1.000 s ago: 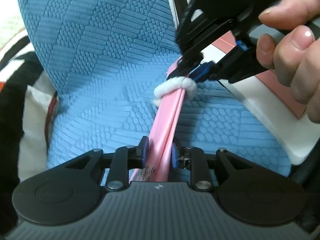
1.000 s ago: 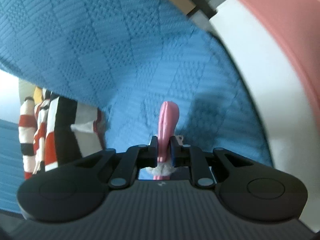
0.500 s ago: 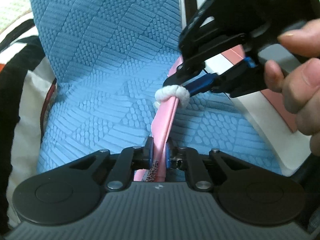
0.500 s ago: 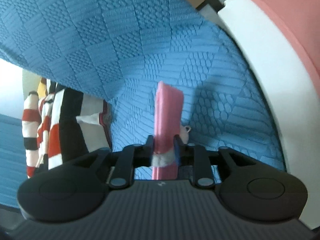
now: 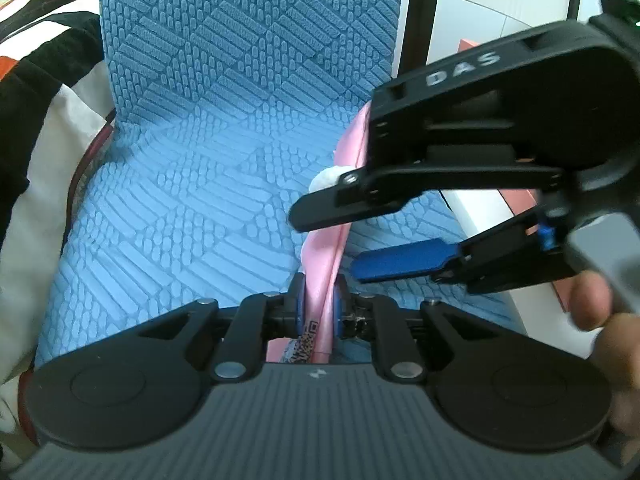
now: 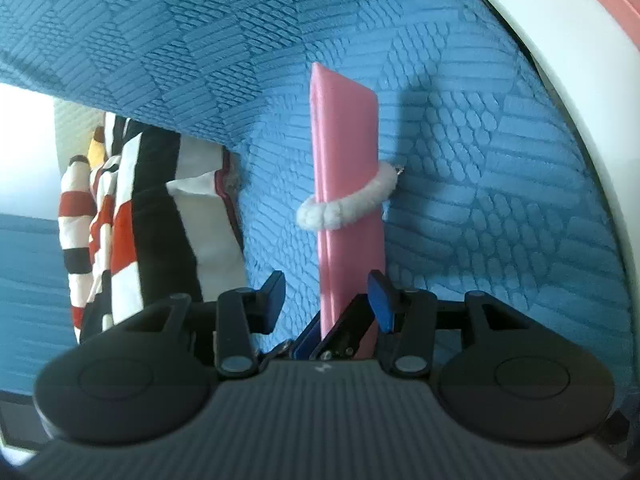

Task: Organize objects
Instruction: 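Open the right gripper and release the ring on the strip, then carry the ringed pink strip with the right gripper toward the pink shoebox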

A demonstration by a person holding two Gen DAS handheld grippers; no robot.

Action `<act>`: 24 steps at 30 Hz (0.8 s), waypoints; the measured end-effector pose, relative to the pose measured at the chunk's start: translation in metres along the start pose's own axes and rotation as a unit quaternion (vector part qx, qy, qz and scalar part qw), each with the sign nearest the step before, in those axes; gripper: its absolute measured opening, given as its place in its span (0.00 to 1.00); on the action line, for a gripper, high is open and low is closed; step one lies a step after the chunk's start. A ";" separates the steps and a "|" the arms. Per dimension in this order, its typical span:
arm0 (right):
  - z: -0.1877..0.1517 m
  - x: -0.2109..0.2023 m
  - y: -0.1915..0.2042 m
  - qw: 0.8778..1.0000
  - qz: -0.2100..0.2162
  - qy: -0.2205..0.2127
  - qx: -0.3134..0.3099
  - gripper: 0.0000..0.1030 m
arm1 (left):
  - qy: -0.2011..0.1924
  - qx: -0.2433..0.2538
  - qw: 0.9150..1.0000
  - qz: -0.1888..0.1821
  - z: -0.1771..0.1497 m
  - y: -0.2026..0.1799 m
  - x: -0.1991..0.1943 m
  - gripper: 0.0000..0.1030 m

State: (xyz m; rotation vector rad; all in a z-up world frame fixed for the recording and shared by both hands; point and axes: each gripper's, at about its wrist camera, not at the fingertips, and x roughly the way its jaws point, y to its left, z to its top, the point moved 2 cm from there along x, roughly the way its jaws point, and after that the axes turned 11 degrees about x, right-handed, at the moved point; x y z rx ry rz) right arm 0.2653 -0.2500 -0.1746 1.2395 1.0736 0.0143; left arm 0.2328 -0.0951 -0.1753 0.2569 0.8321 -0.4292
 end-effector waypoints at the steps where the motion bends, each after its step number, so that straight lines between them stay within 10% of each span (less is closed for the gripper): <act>1: 0.000 0.001 0.000 1.000 -0.006 -0.004 0.000 0.46 | 0.000 0.001 1.000 -0.001 0.000 0.000 0.000 0.16; 24: 0.006 -0.002 0.001 0.993 -0.067 -0.079 -0.051 0.11 | -0.024 -0.091 0.994 -0.061 0.005 0.027 -0.023 0.28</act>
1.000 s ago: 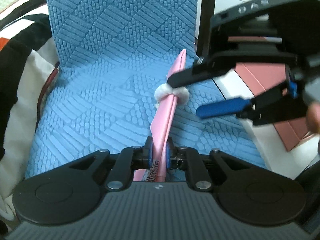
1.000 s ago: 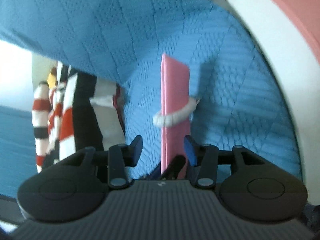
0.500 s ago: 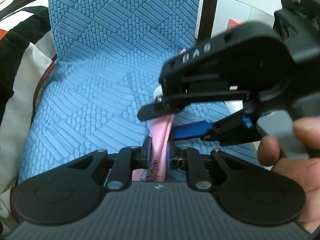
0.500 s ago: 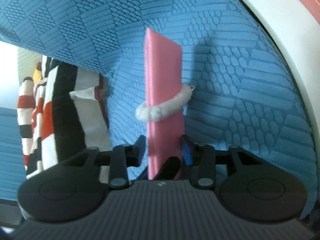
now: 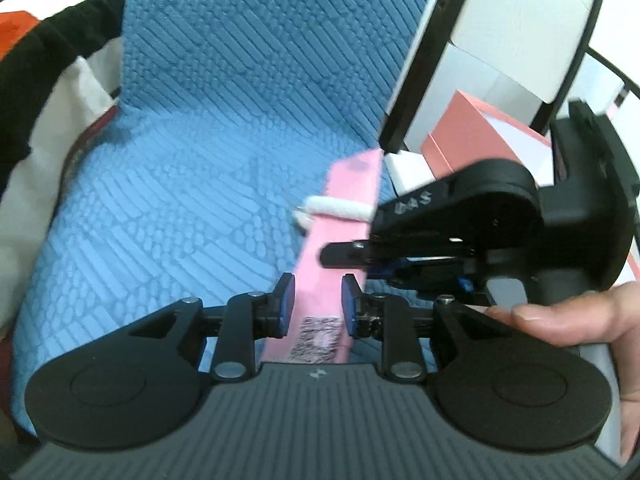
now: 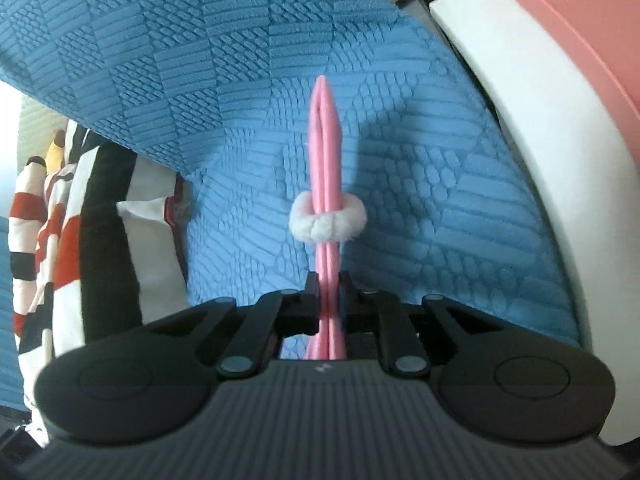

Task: Organize objects
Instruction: 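Carry the ringed pink strip with the right gripper toward the pink shoebox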

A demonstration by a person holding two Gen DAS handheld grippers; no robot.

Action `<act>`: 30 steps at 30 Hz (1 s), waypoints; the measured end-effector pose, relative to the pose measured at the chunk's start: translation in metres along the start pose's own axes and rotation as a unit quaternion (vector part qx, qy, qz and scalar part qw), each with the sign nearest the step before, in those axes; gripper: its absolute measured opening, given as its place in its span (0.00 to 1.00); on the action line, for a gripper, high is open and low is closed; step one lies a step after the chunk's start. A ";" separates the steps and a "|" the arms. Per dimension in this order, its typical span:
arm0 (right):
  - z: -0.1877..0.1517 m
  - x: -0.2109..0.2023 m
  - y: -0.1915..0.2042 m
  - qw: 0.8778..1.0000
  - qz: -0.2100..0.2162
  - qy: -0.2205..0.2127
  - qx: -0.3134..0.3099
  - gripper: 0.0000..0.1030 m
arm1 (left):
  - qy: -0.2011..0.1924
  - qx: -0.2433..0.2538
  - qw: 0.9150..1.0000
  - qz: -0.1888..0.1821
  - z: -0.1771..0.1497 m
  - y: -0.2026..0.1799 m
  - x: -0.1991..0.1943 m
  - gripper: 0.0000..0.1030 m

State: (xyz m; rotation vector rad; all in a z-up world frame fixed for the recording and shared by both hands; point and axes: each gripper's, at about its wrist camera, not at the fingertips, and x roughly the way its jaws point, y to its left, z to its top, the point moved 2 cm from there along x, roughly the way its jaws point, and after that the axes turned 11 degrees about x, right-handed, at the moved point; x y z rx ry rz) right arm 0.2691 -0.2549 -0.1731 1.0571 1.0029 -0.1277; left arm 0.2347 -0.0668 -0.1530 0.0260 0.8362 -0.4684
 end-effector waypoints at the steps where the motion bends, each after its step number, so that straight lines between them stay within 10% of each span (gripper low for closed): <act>1: 0.000 -0.002 0.002 1.000 -0.003 -0.005 -0.010 0.11 | 0.001 -0.004 1.000 0.003 -0.001 0.003 -0.001 0.28; 30: -0.021 -0.157 0.056 0.982 -0.025 -0.029 -0.182 0.11 | 0.004 -0.020 0.999 0.033 0.043 -0.048 -0.106 0.30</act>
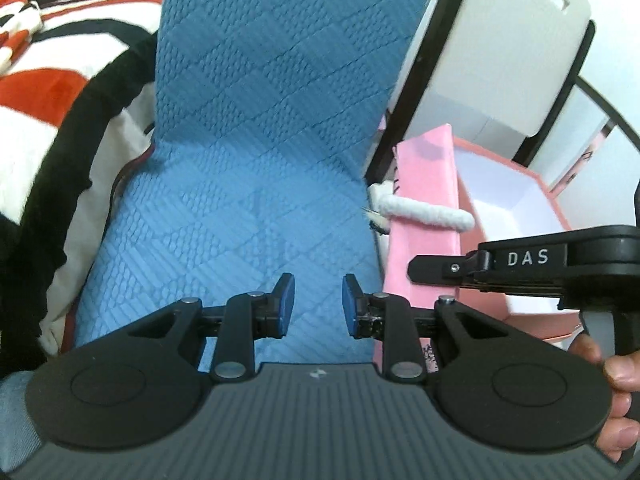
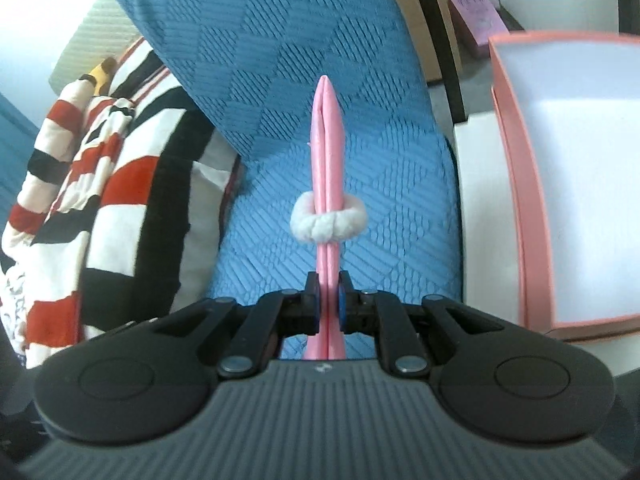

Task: Organize objects
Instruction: 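Carry the ringed pink strip with the right gripper toward the pink shoebox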

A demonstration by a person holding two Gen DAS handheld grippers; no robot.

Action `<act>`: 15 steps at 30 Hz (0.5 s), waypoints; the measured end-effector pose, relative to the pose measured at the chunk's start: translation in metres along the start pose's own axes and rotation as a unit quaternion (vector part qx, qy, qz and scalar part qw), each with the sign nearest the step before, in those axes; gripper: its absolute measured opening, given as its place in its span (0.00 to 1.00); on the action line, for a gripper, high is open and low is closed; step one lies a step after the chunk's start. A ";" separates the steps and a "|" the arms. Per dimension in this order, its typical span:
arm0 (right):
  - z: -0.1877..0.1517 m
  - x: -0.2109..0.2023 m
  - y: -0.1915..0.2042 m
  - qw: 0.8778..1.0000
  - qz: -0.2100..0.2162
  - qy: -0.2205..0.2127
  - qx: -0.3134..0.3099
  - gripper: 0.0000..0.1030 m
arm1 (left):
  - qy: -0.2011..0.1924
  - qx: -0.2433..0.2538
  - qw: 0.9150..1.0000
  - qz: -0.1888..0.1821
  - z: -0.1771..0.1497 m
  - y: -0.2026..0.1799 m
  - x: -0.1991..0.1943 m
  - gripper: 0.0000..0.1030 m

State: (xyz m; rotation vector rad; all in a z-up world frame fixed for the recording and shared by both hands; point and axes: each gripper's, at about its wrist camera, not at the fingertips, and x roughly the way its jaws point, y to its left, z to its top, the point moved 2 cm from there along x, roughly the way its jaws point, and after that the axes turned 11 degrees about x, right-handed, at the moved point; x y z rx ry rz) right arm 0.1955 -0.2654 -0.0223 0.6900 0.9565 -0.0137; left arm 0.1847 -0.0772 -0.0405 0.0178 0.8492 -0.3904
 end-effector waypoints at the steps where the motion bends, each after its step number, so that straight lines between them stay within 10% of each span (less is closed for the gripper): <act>1: 0.002 -0.005 0.002 1.000 0.000 -0.002 -0.004 0.11 | -0.002 0.000 1.000 -0.002 0.003 -0.004 -0.004 0.30; 15: 0.033 -0.070 0.006 0.999 0.011 -0.033 -0.032 0.11 | -0.041 0.021 0.999 -0.013 0.057 -0.054 -0.051 0.32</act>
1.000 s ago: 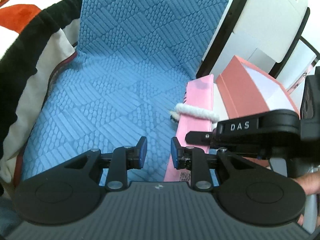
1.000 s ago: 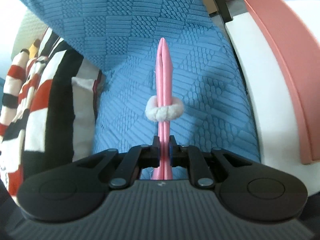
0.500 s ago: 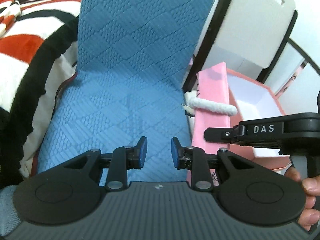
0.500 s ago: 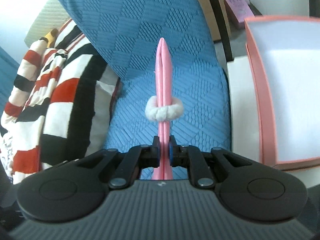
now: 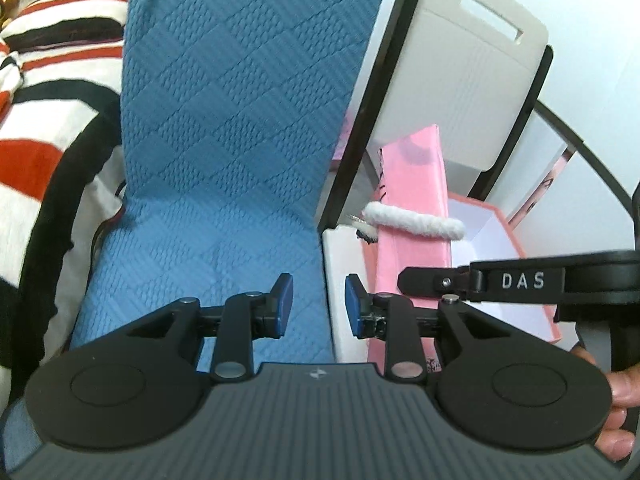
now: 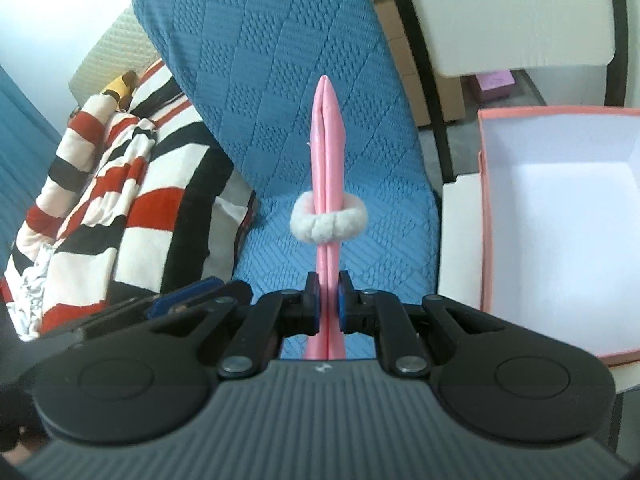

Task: Organize objects
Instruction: 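Carry the ringed pink strip with the right gripper toward the pink shoebox, then lower the pink strip into the shoebox and open the right gripper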

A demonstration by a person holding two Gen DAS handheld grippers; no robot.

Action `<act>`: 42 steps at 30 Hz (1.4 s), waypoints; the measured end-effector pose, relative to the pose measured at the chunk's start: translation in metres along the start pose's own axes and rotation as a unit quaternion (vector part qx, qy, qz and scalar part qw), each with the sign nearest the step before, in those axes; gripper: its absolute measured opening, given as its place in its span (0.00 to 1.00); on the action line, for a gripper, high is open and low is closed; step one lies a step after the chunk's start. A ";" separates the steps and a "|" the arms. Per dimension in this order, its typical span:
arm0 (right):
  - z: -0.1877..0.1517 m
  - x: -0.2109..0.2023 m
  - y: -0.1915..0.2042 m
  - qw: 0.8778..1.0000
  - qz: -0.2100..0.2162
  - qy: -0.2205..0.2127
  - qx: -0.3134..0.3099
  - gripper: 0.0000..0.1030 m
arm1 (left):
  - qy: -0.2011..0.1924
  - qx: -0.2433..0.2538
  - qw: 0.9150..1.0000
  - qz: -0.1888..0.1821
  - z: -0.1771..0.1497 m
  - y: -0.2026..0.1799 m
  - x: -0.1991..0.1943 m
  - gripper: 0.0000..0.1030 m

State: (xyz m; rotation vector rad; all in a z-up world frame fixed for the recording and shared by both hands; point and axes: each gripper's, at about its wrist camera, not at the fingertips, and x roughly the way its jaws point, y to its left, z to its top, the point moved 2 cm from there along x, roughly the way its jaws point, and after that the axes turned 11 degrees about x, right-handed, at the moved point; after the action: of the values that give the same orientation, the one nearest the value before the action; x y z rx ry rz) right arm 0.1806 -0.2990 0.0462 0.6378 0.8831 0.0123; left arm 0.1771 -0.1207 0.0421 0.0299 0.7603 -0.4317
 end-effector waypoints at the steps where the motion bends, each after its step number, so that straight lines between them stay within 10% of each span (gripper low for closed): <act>1: 0.003 -0.004 -0.002 1.000 0.000 -0.003 0.000 0.11 | -0.004 -0.002 1.000 -0.002 0.004 -0.003 -0.001 0.32; 18: 0.036 -0.041 -0.049 0.999 -0.014 -0.032 0.012 0.11 | -0.027 0.046 0.997 -0.047 0.055 -0.080 0.014 0.40; 42: 0.059 0.011 -0.175 0.995 -0.063 -0.013 0.082 0.11 | 0.056 0.072 0.993 -0.078 0.056 -0.140 0.154 0.43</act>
State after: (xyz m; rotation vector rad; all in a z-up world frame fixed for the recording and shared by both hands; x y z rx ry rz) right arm 0.1871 -0.4690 -0.0258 0.7331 0.9037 -0.1831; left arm 0.2586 -0.3157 -0.0029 0.1312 0.8443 -0.6383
